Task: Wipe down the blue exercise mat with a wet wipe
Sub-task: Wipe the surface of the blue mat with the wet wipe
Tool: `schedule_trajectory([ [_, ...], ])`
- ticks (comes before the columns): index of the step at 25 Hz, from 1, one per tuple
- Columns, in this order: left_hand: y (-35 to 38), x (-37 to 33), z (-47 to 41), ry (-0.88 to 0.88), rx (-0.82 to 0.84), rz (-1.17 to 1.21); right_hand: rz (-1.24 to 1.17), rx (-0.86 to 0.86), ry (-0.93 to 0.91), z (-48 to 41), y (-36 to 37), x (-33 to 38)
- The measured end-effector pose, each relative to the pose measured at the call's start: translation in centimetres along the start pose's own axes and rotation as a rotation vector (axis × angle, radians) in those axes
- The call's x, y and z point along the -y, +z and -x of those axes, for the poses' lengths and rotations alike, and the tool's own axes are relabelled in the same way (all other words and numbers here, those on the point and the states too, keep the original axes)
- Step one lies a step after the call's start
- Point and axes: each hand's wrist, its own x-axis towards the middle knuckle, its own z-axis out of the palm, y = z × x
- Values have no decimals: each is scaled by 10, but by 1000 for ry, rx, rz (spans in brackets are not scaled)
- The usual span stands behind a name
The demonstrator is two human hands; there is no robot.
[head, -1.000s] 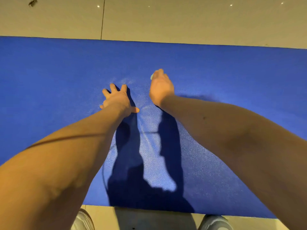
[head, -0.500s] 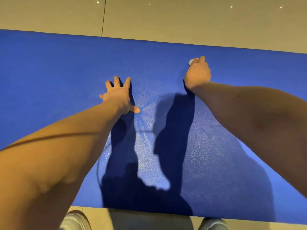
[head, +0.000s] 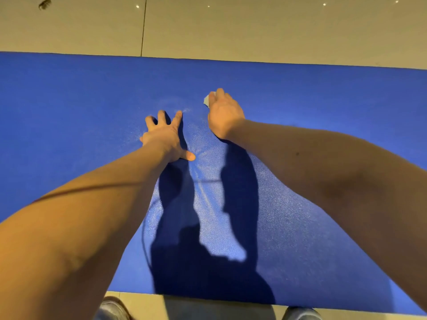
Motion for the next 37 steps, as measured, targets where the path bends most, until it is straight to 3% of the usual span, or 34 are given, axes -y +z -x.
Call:
schedule_trajectory([
  [2,0,1,0,-2,-2,-6,63,-46,21,-4,-15,-23],
  [6,-2,2,1,8,3,-4,139,-156,297,-21,-41,-83],
  [9,-2,2,1,14,6,4,102,-157,407,-29,-44,-82],
  [13,-1,2,-1,17,13,21,-70,-172,197,-35,-27,-27],
  [17,0,4,-3,22,-1,32,-19,-46,5,-41,-14,0],
  [20,1,6,-4,21,-4,19,9,-80,67,-49,-33,-35],
  [23,3,7,-5,23,-16,10,15,-192,277,-59,-53,-75],
  [26,5,7,-7,21,-27,26,45,-196,363,-76,-47,-68],
  [28,6,7,-8,20,-30,28,13,-174,335,-84,-39,-42],
  [31,5,5,-8,16,-30,38,-349,-137,236,-84,-34,7],
  [33,5,5,-7,18,-31,35,-388,-147,222,-87,-25,27],
  [37,5,6,-9,23,-24,50,-67,-80,73,-87,-29,23],
])
